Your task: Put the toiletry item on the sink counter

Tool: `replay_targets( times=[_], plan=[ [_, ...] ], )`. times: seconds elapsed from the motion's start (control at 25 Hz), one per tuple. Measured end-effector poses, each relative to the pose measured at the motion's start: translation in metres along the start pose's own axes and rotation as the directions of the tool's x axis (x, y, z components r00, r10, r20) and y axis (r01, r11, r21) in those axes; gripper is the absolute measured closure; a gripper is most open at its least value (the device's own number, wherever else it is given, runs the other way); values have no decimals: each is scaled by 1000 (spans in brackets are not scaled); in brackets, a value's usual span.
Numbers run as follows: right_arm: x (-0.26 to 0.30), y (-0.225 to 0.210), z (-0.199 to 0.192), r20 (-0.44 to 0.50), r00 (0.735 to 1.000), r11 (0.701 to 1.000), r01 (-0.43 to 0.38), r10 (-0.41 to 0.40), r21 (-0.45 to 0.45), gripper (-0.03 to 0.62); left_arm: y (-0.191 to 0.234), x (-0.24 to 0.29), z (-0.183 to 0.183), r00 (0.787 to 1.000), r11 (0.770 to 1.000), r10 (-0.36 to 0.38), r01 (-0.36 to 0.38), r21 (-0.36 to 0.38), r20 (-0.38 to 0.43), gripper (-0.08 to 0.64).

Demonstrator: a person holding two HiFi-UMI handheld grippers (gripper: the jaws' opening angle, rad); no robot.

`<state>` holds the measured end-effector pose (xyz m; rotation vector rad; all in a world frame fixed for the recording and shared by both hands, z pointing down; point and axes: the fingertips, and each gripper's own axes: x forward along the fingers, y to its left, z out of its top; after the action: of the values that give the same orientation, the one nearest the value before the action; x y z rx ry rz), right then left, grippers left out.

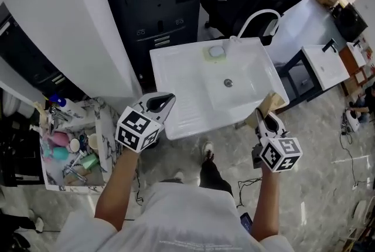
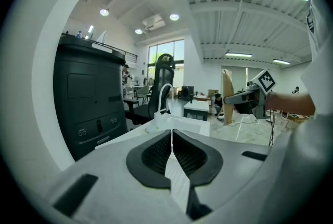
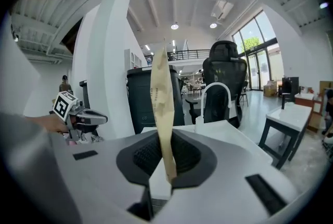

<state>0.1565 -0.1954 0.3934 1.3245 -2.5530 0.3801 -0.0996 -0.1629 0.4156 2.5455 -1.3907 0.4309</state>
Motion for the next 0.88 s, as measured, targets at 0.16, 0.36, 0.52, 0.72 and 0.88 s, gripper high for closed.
replay_targets(
  times=[0.16, 0.36, 0.52, 0.72, 0.88],
  plan=[
    [64, -35, -6, -46, 995, 993, -82, 87, 90, 561, 25, 26, 1, 995, 995, 94, -95, -36, -27, 545],
    [143, -64, -24, -116, 964, 953, -211, 240, 220, 561, 50, 65, -1, 982, 979, 173, -179, -96, -76, 545],
    [197, -67, -49, -200, 916, 924, -299, 348, 239, 561, 73, 84, -13, 965, 960, 235, -250, -126, -118, 545],
    [260, -49, -88, -314, 824, 876, -396, 471, 274, 561, 95, 93, -42, 928, 917, 320, -354, -186, -191, 545],
    [303, -26, -119, -391, 737, 833, -458, 551, 310, 561, 111, 99, -59, 905, 882, 363, -410, -231, -222, 545]
  ],
)
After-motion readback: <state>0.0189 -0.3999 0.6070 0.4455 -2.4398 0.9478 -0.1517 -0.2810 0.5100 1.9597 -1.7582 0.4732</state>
